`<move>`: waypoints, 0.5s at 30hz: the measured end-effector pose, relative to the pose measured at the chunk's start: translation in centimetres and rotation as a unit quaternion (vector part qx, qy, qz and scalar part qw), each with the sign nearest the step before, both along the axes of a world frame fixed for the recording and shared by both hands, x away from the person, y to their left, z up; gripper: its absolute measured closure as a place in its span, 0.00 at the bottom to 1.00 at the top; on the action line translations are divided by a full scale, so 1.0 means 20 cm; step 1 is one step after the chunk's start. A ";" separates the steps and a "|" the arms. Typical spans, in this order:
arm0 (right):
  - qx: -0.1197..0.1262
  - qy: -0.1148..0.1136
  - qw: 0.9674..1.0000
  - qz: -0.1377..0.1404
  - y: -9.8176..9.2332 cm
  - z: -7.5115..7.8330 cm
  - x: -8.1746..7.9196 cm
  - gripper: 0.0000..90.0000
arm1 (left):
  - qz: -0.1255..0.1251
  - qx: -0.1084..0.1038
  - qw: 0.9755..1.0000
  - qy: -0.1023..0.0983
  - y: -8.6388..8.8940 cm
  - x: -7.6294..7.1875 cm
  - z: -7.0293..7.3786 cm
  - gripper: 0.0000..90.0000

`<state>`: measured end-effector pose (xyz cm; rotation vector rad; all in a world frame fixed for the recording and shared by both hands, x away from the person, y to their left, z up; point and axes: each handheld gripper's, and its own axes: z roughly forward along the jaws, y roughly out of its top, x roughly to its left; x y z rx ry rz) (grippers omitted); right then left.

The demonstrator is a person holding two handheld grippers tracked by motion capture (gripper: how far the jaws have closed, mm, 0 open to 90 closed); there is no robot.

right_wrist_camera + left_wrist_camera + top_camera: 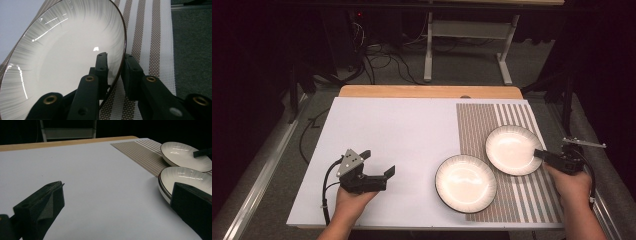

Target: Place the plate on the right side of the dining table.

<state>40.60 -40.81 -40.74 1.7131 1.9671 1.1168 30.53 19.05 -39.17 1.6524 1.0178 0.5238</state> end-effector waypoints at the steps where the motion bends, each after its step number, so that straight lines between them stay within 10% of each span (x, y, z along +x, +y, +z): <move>1: -0.001 0.002 1.000 -0.002 0.00 0.00 0.00 0.87 | 0.000 0.001 1.000 0.000 0.00 0.00 0.00 0.00; 15: -0.028 0.002 1.000 -0.008 0.02 -0.02 0.02 0.90 | 0.002 -0.001 1.000 0.001 0.00 0.01 0.00 0.00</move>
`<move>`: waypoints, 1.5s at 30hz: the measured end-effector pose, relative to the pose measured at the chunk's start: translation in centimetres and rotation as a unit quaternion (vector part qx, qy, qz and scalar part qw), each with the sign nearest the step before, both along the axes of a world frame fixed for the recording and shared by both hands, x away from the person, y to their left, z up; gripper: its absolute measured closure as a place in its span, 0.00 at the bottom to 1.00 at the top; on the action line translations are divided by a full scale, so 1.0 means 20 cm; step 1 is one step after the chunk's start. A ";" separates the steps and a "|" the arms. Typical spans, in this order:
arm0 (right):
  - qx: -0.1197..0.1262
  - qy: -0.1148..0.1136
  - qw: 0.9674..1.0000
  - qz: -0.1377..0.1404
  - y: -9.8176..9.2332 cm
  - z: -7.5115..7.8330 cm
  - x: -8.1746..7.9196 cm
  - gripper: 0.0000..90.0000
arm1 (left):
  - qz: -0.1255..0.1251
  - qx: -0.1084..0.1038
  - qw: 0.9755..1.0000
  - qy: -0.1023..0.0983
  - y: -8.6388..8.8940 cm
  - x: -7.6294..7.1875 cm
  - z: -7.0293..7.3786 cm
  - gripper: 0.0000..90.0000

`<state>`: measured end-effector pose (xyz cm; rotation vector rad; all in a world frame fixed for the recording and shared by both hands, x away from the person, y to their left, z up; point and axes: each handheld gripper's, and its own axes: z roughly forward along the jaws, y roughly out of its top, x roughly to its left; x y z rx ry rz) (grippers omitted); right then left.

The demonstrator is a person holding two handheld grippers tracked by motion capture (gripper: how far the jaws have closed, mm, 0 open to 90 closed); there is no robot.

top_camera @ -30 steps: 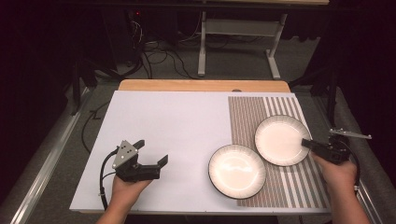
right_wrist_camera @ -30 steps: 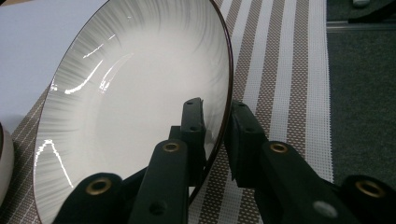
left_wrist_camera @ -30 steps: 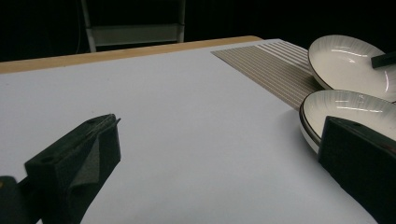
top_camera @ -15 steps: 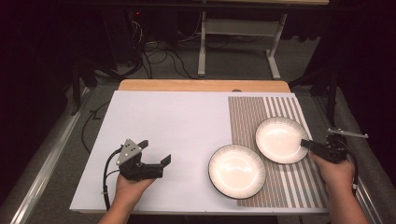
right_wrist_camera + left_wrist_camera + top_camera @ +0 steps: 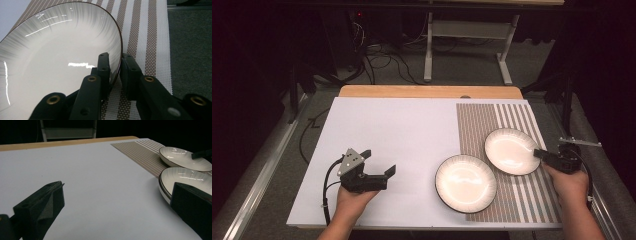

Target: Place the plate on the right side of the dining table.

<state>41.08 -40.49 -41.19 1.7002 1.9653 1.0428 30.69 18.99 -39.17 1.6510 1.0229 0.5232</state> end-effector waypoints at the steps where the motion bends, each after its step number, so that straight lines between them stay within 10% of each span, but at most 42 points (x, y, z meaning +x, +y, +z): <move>1: 0.000 -0.001 1.000 0.000 0.00 0.00 0.00 0.89 | 0.000 0.001 1.000 -0.001 0.00 0.00 0.00 0.00; 15: -0.029 -0.043 0.999 -0.002 0.02 0.04 -0.04 0.69 | 0.015 0.009 1.000 -0.008 0.05 0.00 0.01 0.00; 28: -0.051 -0.126 0.990 0.031 0.18 0.17 -0.18 0.38 | 0.017 0.016 1.000 -0.019 0.11 0.00 0.02 0.00; 45: -0.025 -0.201 0.967 0.154 0.66 0.25 -0.41 0.07 | 0.004 0.032 0.999 -0.030 0.13 -0.05 0.02 0.00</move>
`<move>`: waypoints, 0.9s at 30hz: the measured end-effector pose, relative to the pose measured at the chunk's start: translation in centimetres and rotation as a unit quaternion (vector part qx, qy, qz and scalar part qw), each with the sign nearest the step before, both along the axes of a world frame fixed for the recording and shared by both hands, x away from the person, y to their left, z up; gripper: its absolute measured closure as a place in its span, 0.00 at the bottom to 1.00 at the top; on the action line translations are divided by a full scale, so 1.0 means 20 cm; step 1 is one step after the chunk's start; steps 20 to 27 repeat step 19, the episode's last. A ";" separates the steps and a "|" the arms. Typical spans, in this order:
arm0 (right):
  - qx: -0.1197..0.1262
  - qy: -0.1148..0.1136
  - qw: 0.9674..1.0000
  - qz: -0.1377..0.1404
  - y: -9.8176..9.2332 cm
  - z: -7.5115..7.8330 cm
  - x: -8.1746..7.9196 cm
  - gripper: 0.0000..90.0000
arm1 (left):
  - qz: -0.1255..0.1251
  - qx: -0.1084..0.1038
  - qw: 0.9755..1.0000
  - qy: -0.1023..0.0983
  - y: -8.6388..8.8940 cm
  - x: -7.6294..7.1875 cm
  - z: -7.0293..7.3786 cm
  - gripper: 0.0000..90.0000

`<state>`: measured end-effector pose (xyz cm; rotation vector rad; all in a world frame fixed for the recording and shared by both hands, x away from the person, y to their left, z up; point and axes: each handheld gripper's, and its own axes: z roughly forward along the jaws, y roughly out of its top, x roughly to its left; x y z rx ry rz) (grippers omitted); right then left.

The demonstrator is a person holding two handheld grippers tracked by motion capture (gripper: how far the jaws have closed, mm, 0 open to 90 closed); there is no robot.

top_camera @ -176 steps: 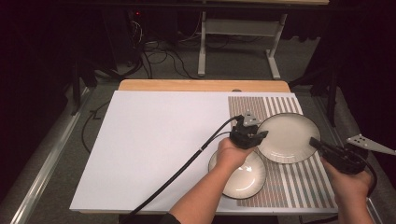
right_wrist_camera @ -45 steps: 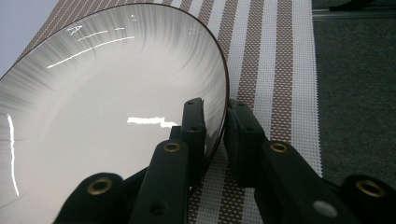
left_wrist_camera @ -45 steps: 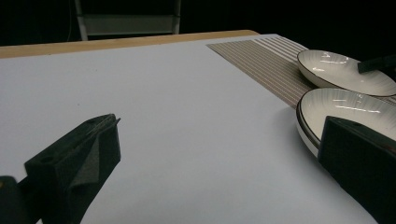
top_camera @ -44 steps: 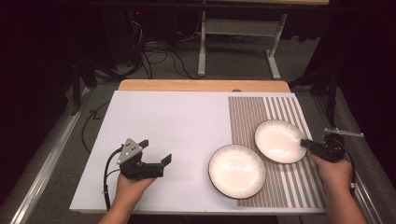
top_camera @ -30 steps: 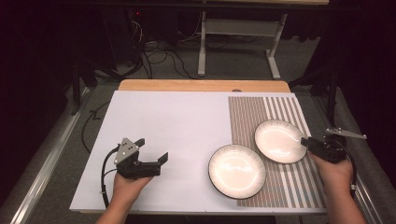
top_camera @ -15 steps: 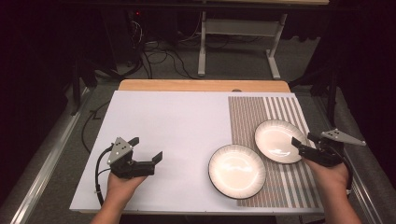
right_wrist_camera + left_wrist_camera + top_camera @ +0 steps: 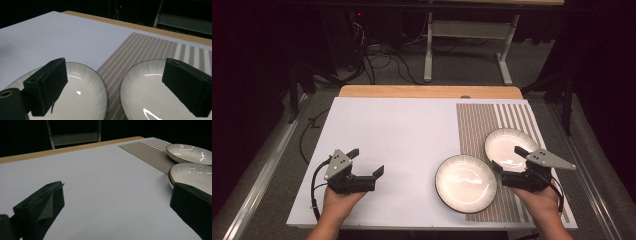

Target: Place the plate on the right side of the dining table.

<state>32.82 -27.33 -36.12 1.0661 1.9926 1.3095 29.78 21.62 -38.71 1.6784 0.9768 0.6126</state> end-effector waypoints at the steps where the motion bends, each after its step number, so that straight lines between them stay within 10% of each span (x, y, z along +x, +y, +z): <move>1: -0.002 -0.002 1.000 0.005 0.02 0.00 -0.01 0.05 | -0.002 0.000 1.000 -0.001 0.00 -0.01 0.00 0.00; 8: 0.000 -0.035 0.999 0.017 0.09 -0.01 -0.10 0.01 | -0.010 -0.002 1.000 -0.022 -0.03 -0.06 0.04 0.00; 27: 0.005 -0.036 0.999 0.014 0.07 -0.01 -0.11 0.01 | 0.005 -0.011 1.000 -0.023 0.01 -0.05 0.05 0.00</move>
